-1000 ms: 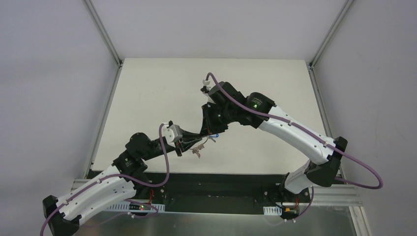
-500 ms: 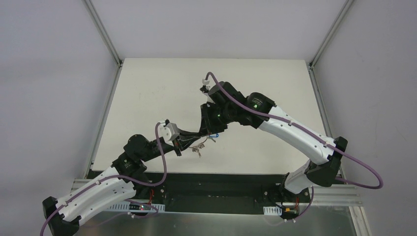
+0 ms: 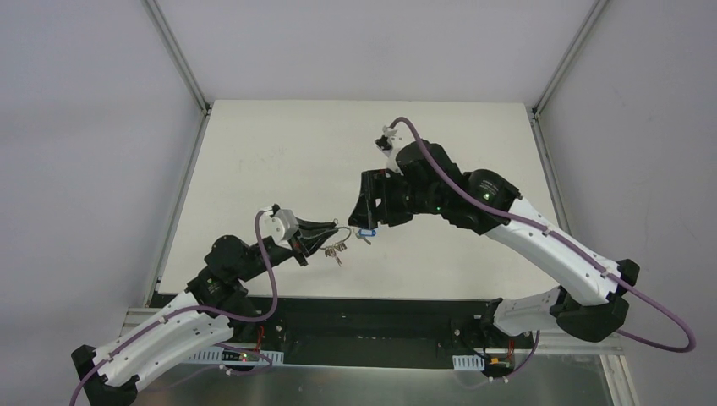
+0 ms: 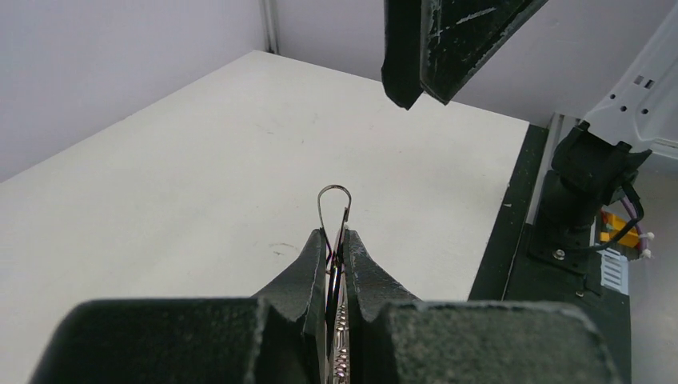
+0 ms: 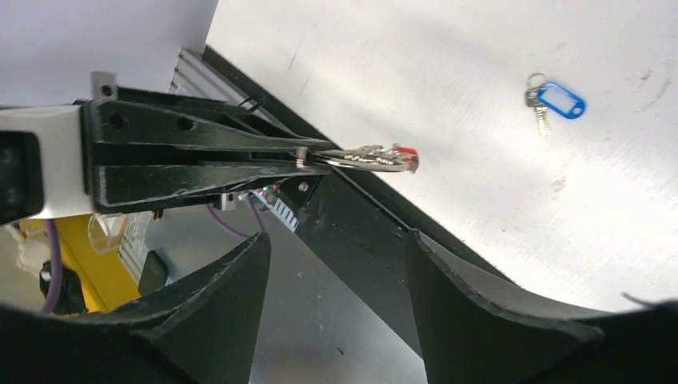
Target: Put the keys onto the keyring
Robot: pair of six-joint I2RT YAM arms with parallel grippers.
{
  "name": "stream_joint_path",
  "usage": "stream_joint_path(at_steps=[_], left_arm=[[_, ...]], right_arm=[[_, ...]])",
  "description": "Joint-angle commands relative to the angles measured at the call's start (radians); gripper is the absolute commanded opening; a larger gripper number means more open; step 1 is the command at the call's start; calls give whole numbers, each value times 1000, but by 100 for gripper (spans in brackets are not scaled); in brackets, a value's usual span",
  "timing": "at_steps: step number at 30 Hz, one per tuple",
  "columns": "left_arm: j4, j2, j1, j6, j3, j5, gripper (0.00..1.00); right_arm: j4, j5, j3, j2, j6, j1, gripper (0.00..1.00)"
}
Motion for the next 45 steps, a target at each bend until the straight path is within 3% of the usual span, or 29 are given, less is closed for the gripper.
stream_joint_path(at_steps=[1, 4, 6, 8, 15, 27, 35, 45], left_arm=[[14, -19, -8, -10, 9, -106, 0], [2, -13, -9, -17, 10, -169, 0], [3, -16, -8, -22, 6, -216, 0], [11, -25, -9, -25, -4, -280, 0], [9, -33, -9, -15, -23, -414, 0], [2, -24, -10, -33, -21, -398, 0], [-1, -26, -12, -40, -23, -381, 0], [-6, -45, -17, -41, -26, -370, 0]], right_arm=[[108, 28, -88, -63, 16, -71, 65], [153, -13, -154, -70, 55, -151, 62], [172, -50, -191, -59, 77, -197, 54], [199, -157, -211, -34, 87, -233, 50], [340, -329, -237, -8, 28, -245, 46], [269, -394, -6, 194, -120, -201, 33], [166, -405, 183, 310, -206, -161, 36], [91, -387, 304, 412, -232, -129, 34]])
